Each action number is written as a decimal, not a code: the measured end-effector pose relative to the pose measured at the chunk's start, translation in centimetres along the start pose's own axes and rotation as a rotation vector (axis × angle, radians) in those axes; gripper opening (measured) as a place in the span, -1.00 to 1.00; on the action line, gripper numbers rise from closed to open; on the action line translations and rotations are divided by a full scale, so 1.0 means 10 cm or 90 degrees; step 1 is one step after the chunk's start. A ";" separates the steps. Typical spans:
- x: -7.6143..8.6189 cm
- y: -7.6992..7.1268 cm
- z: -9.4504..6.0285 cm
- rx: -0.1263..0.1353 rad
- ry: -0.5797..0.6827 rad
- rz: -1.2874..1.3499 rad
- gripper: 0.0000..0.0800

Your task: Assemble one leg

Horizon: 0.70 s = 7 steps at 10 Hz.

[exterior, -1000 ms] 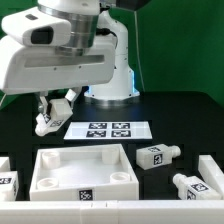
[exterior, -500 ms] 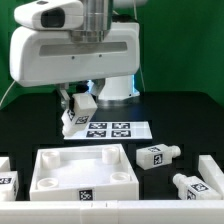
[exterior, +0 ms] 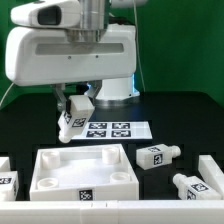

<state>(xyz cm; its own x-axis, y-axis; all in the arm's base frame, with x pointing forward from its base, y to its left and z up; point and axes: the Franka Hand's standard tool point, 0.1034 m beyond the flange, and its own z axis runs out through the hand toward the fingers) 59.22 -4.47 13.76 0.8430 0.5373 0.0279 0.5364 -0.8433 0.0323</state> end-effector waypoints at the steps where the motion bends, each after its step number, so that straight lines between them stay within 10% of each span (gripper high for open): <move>1: 0.08 -0.08 -0.02 0.025 0.012 0.029 -0.29; 7: 0.26 -0.14 0.04 0.012 0.124 0.099 -0.29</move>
Offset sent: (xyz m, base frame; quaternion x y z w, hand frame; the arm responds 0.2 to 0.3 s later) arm 0.0120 0.0488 -0.0060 0.1250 0.1891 0.1025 0.9686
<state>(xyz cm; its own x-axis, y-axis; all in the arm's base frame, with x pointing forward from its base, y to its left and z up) 60.67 -1.96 13.34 0.8927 0.3912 0.2237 0.4027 -0.9153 -0.0063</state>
